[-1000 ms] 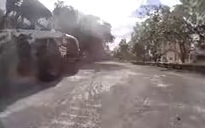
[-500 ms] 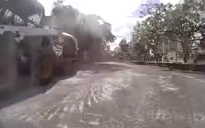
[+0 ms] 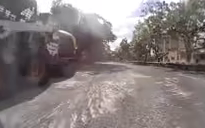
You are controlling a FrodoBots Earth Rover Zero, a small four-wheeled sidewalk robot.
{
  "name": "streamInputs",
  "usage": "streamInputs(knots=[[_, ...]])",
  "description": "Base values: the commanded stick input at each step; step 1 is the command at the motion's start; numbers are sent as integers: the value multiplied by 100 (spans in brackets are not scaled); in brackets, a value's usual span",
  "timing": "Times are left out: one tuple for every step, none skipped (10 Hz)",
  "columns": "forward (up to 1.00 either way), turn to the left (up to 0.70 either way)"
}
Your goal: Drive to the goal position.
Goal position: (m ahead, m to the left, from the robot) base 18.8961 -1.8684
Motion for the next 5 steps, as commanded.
streamInputs(knots=[[70,0],[70,0],[70,0],[70,0],[70,0]])
